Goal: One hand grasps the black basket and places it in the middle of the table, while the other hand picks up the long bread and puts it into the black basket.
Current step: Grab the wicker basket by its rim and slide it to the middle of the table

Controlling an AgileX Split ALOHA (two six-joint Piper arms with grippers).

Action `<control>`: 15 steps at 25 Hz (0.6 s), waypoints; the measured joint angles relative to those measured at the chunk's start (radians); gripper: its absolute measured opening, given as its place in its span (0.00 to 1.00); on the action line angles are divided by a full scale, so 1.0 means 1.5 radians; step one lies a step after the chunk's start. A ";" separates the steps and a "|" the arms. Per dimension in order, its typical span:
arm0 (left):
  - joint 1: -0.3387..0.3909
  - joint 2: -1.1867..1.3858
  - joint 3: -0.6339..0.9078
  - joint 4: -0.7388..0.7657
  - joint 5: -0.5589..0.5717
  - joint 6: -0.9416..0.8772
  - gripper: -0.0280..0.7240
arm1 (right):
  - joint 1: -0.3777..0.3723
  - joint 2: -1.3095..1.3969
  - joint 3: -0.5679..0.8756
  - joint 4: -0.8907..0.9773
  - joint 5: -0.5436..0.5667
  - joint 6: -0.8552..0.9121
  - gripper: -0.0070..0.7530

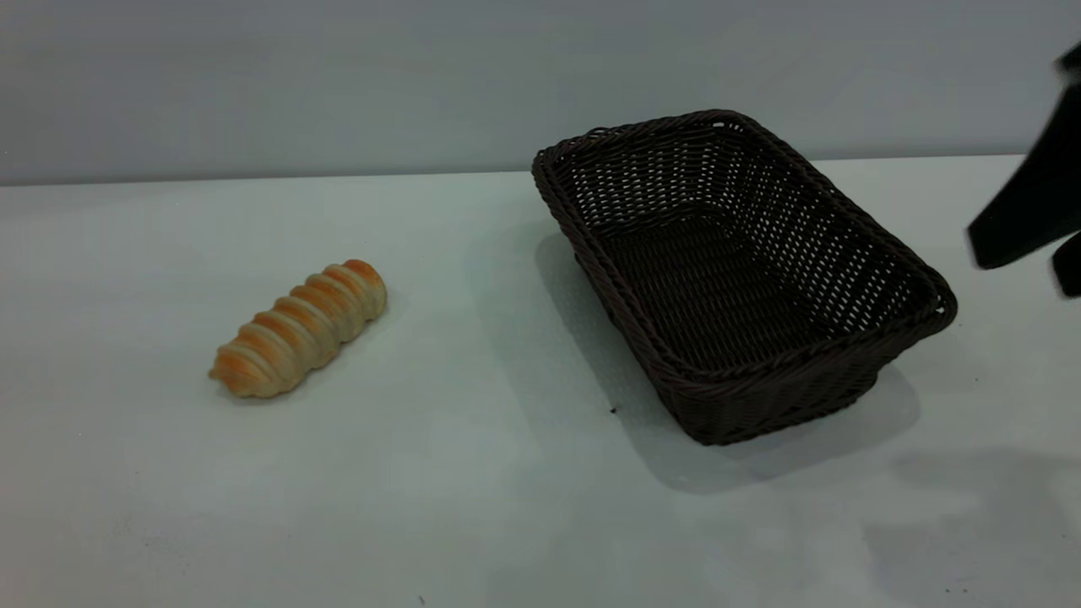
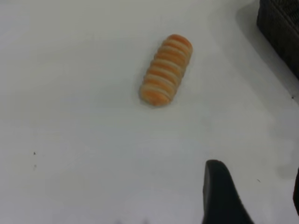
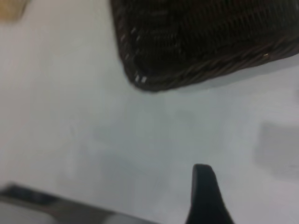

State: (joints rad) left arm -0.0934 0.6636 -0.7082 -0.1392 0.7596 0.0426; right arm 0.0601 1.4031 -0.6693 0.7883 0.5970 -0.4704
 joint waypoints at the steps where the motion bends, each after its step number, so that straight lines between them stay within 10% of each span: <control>1: 0.000 0.000 0.000 0.000 -0.002 0.003 0.58 | 0.000 0.022 0.000 0.018 -0.016 0.007 0.68; 15: 0.000 0.000 0.000 0.001 -0.009 0.018 0.58 | 0.000 0.270 -0.005 0.478 -0.118 -0.094 0.68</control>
State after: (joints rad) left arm -0.0934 0.6636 -0.7082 -0.1380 0.7467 0.0689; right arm 0.0601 1.8082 -0.6764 1.5051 0.4203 -0.6107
